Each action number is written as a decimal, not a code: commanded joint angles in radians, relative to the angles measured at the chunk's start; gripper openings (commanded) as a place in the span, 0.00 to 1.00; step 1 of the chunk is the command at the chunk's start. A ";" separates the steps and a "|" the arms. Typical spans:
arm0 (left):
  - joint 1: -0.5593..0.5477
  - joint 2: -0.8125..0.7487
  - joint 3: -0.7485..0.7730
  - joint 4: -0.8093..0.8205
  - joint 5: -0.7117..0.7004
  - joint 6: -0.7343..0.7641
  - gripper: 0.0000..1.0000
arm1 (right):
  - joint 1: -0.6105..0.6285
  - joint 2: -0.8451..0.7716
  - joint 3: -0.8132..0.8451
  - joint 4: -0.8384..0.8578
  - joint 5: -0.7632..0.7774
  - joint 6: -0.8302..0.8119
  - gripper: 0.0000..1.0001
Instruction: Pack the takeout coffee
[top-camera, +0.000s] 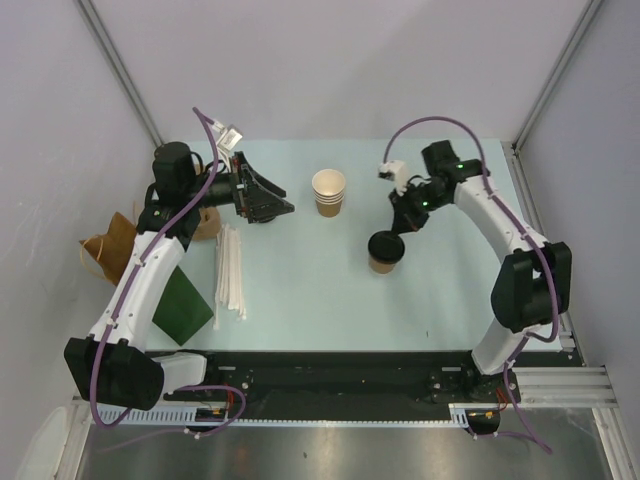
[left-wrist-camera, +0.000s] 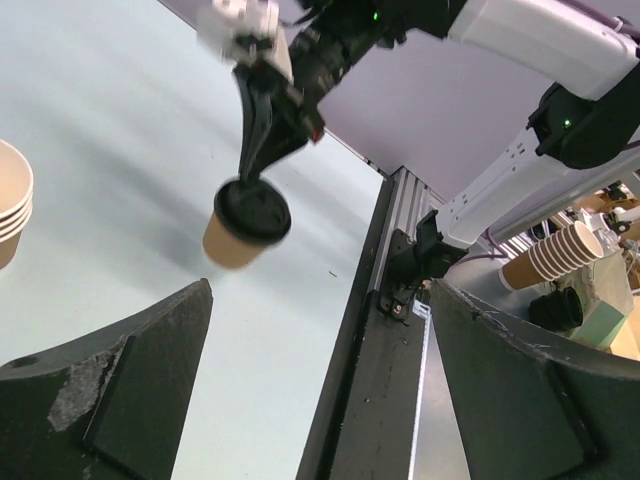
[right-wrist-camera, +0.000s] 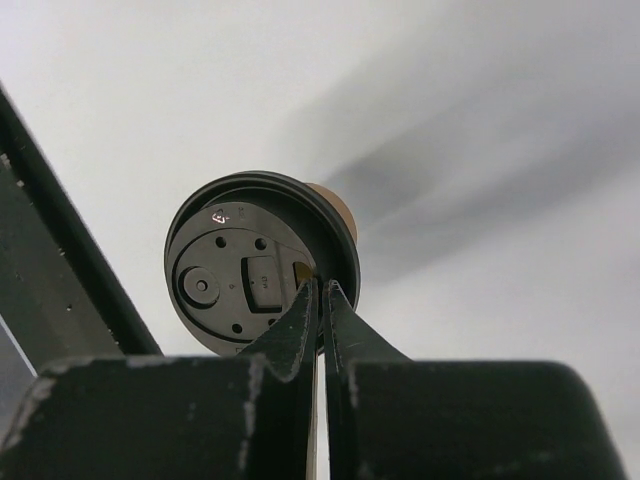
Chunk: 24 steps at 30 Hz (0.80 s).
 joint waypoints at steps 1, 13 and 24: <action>0.009 -0.004 0.023 -0.015 -0.009 0.046 0.96 | -0.148 -0.067 0.033 -0.072 0.010 0.025 0.00; 0.009 -0.011 0.021 -0.051 -0.014 0.090 0.96 | -0.199 -0.186 -0.118 -0.121 -0.063 0.074 0.00; 0.009 -0.016 0.013 -0.061 -0.018 0.098 0.96 | -0.340 -0.269 -0.244 -0.148 0.021 -0.010 0.00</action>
